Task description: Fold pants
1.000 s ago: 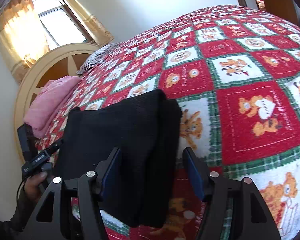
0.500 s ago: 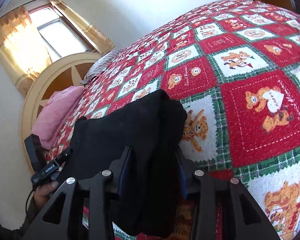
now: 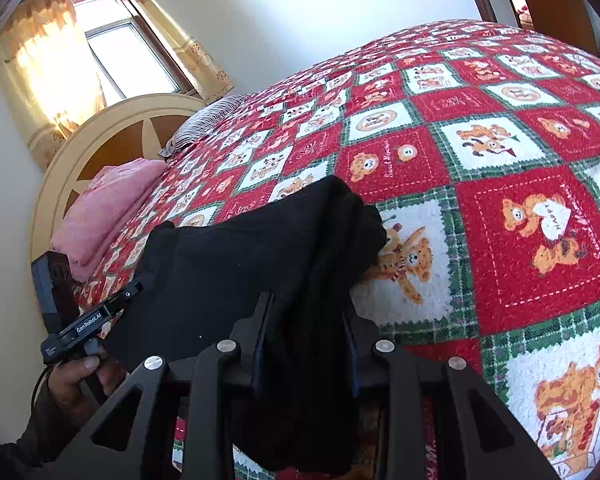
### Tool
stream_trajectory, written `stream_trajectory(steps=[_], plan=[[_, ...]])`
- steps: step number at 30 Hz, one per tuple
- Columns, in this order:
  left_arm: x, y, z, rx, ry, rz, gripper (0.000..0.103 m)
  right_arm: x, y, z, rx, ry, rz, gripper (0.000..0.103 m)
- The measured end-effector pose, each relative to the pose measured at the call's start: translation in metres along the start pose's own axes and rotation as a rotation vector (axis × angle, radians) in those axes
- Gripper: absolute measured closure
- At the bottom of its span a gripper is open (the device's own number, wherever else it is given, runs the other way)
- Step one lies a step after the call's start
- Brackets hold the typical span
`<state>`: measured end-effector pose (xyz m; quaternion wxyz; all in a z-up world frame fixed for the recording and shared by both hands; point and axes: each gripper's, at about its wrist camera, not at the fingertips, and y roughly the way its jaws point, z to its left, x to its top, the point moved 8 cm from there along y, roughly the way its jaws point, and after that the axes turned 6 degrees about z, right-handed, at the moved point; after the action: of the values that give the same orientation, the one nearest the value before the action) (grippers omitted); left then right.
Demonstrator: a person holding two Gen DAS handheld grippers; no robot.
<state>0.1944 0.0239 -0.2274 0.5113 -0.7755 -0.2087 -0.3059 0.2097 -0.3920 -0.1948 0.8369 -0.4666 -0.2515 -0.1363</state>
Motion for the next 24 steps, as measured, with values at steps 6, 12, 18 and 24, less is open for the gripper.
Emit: stream_trajectory(steps=[6,12,18,24], plan=[[-0.002,-0.003,0.012,-0.108,-0.096,-0.011,0.076,0.000,-0.006,0.005,-0.002,-0.021,-0.001,0.074],[0.001,-0.013,0.010,-0.116,-0.096,-0.028,0.091,0.006,-0.022,0.020,0.031,-0.055,-0.027,0.075],[0.009,-0.033,0.014,-0.125,-0.118,-0.067,0.092,0.016,-0.030,0.037,0.051,-0.088,-0.031,0.076],[0.026,-0.061,0.037,-0.061,-0.137,-0.143,0.092,0.042,-0.018,0.059,0.080,-0.144,-0.026,0.076]])
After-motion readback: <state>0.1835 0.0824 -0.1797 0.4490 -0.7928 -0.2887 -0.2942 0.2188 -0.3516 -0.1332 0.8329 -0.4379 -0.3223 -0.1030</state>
